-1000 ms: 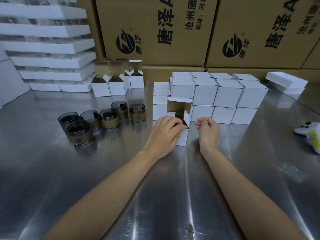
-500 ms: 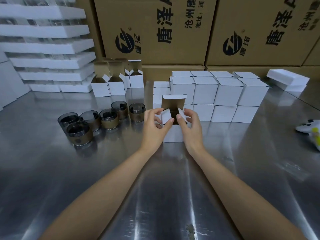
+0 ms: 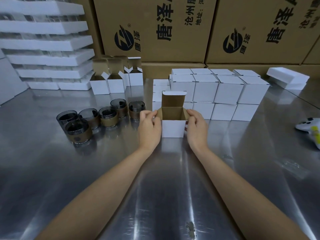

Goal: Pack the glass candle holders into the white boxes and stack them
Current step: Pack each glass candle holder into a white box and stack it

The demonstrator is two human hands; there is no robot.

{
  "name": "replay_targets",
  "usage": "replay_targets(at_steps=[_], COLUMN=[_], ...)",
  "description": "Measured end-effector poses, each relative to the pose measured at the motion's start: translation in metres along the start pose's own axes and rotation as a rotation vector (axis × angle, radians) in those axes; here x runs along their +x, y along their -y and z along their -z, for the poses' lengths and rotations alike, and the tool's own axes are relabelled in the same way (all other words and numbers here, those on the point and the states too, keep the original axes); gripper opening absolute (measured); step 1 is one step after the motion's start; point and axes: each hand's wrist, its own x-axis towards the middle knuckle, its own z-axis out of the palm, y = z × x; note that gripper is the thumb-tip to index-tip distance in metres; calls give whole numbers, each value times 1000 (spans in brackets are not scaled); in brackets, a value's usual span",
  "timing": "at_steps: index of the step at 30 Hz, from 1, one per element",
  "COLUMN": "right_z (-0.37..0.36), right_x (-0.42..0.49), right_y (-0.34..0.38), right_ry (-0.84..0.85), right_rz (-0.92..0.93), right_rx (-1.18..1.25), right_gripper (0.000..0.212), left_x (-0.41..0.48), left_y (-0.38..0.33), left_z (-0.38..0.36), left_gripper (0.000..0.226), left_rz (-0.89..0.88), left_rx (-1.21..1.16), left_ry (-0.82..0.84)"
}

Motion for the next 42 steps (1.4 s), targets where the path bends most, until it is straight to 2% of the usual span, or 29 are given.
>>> replay_targets(at_steps=[5,8,11,15,17,22,26,31,36,39,42], right_z=[2,1,-1,2,3,4,5,10,23,29,30], right_x=[-1,-3,-2,-1,-1,-1,1,4,11,12,12], right_y=[-1,-2,-2,-1,-1,-3,-4,-5,-4,-3,-1], right_ry=[93,181,206,262,307,304,245,264,320,408,474], right_rz=[-5,21,11,-17,-12,37,89,123,167,175,153], right_rx=[-206,-326,-287,-175,-160,-137,-149,-142,-104,-82,-25], right_gripper=[39,51,58,63,59,55,61,66,74,86,90], left_x=[4,7,11,18,25,38,35,32,38,43,44], left_y=[1,3,7,13,20,38,38,33,39,43,44], left_z=[3,5,8,15,23,33,30,30,29,31,31], left_gripper=[32,30,29,34,40,43,42,69,105,112,108], left_rz=[-3,-3,-35,-205,-267,-257,-279,-168,71,157,168], left_rx=[9,-25,-6,135,230,465,530,383,288,218,279], left_ry=[23,26,6,-96,-129,-21,1,-52,135,133,107])
